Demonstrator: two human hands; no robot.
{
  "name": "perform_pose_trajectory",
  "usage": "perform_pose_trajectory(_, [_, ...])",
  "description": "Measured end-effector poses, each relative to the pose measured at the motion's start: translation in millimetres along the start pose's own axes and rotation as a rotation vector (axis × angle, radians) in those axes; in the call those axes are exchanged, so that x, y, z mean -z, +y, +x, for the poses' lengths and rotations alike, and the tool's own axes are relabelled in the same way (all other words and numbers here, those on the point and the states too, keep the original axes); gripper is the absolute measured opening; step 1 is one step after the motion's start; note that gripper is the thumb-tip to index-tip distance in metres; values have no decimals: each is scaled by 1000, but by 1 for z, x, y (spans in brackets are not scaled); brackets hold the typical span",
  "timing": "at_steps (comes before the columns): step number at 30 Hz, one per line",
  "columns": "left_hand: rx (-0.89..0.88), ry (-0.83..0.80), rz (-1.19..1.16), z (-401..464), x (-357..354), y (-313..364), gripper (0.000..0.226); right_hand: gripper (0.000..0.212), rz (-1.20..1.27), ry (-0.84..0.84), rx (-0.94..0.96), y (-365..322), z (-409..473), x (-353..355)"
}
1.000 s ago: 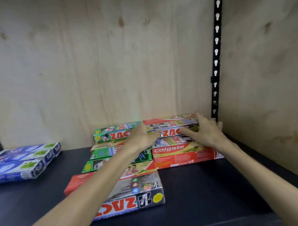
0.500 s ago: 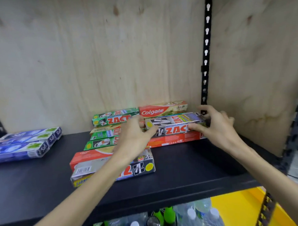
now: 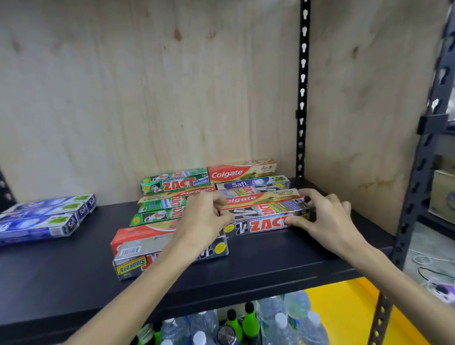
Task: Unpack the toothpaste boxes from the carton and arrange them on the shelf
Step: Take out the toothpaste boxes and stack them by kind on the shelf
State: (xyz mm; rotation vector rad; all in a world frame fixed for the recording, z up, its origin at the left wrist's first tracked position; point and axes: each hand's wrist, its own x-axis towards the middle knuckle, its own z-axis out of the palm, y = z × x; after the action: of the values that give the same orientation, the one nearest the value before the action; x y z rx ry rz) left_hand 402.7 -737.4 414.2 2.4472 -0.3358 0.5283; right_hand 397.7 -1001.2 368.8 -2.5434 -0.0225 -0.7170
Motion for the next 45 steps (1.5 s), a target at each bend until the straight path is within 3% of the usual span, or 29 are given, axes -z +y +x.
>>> perform_pose_trajectory(5, [35,-15,12,23,-3,-11,29,87,-159,-12,10,3,8,4])
perform_pose_trajectory(11, [99,-171,89,69,-9,-17,48,82,-40,-14,-46,1,49,-2])
perform_pose_trajectory(16, [120,-265,124,96,-18,-16,38,74,52,-121,-113,6,100,-13])
perform_pose_trajectory(21, [118,-249,170,104,-32,-22,53,103,86,-319,-178,18,129,-24])
perform_pose_trajectory(24, [176,-265,37,107,-36,-19,57,114,160,-370,-177,21,132,-31])
perform_pose_trajectory(28, [284,-244,-85,114,-43,-10,47,91,132,-320,-141,21,131,-34])
perform_pose_trajectory(32, [310,-235,-197,121,-48,-5,70,75,60,-249,-183,27,130,-31])
perform_pose_trajectory(36, [247,-144,72,129,-55,-14,36,44,162,-155,-187,33,131,-29])
perform_pose_trajectory(40, [189,-50,331,130,-63,-13,47,37,163,-170,-174,34,133,-27])
perform_pose_trajectory(42, [198,-63,335,131,-66,-8,47,32,168,-229,-172,34,133,-30])
perform_pose_trajectory(45, [255,-37,276,132,-70,-9,45,36,178,-182,-148,33,134,-31])
